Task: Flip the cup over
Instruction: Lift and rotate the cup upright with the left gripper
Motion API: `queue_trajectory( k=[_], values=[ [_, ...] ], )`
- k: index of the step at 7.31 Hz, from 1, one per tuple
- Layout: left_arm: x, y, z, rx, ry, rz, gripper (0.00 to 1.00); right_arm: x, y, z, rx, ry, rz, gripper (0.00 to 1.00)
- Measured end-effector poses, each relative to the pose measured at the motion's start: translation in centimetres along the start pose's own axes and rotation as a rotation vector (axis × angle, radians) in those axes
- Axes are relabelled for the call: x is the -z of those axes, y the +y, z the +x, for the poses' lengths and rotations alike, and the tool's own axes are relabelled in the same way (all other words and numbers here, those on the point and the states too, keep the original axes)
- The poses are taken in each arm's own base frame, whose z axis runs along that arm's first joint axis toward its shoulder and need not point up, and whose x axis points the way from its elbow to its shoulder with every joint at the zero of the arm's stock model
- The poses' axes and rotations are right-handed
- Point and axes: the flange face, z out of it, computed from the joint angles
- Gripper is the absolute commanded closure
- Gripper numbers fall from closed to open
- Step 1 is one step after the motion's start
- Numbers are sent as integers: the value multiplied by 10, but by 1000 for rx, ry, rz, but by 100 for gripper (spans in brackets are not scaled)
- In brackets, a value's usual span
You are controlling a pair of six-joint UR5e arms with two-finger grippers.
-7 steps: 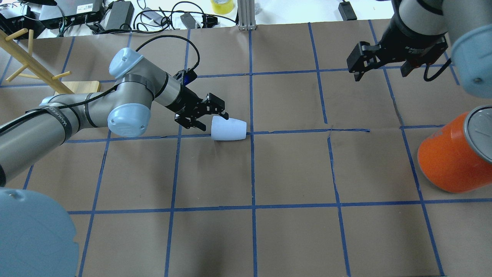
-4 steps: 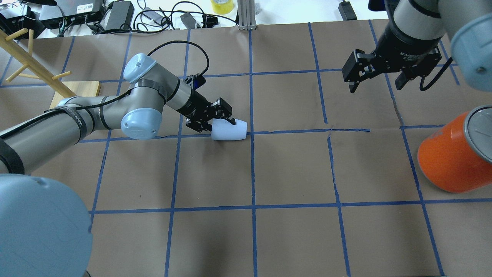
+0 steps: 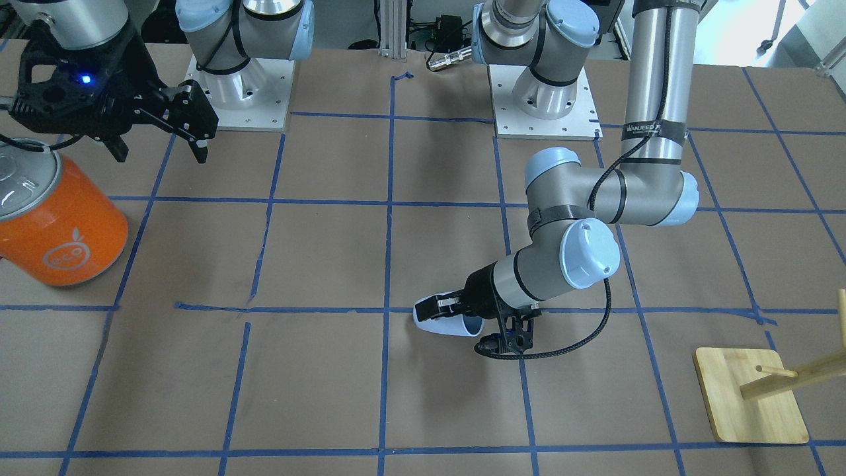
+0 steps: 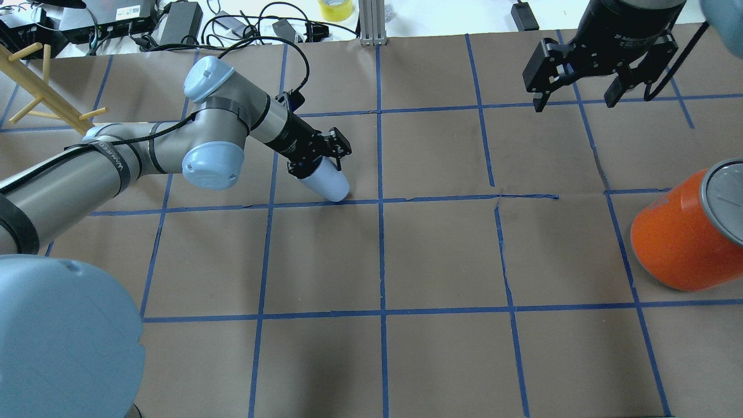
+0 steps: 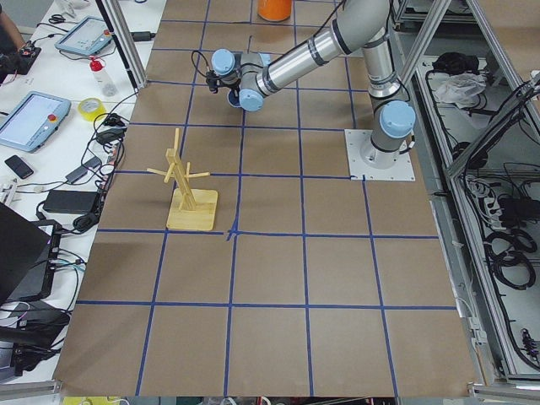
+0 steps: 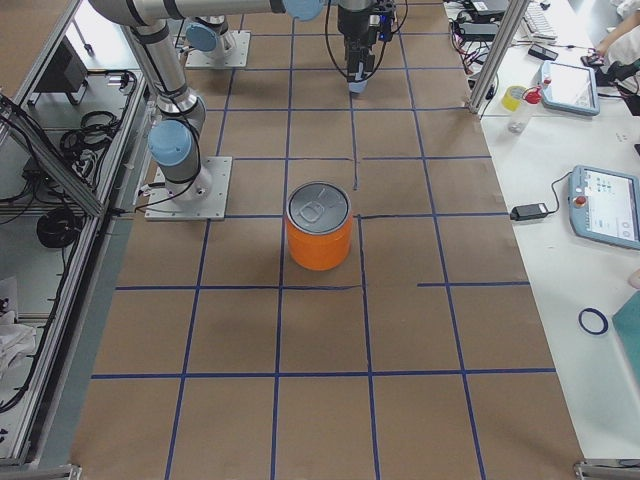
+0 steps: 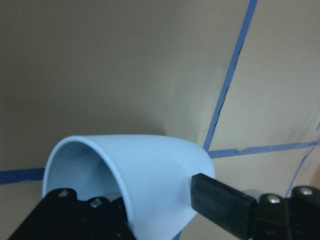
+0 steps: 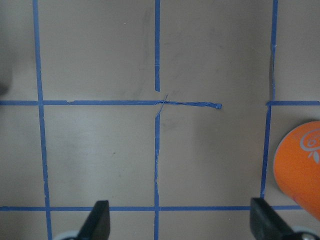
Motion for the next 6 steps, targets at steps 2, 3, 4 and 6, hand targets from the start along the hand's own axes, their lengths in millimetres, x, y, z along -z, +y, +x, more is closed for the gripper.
queue_trajectory(
  k=[2, 3, 4, 6],
  values=[
    [20, -7, 7, 29, -61, 63, 100, -1, -7, 1, 0, 2, -28, 0],
    [32, -10, 8, 17, -124, 110, 100, 1, -5, 0, 3, 2, -33, 0],
    [50, -17, 11, -22, -197, 173, 100, 5, -1, -2, 6, 1, -32, 0],
    [82, -43, 4, -136, -337, 259, 100, 14, 7, -3, 4, 1, -16, 0]
  ],
)
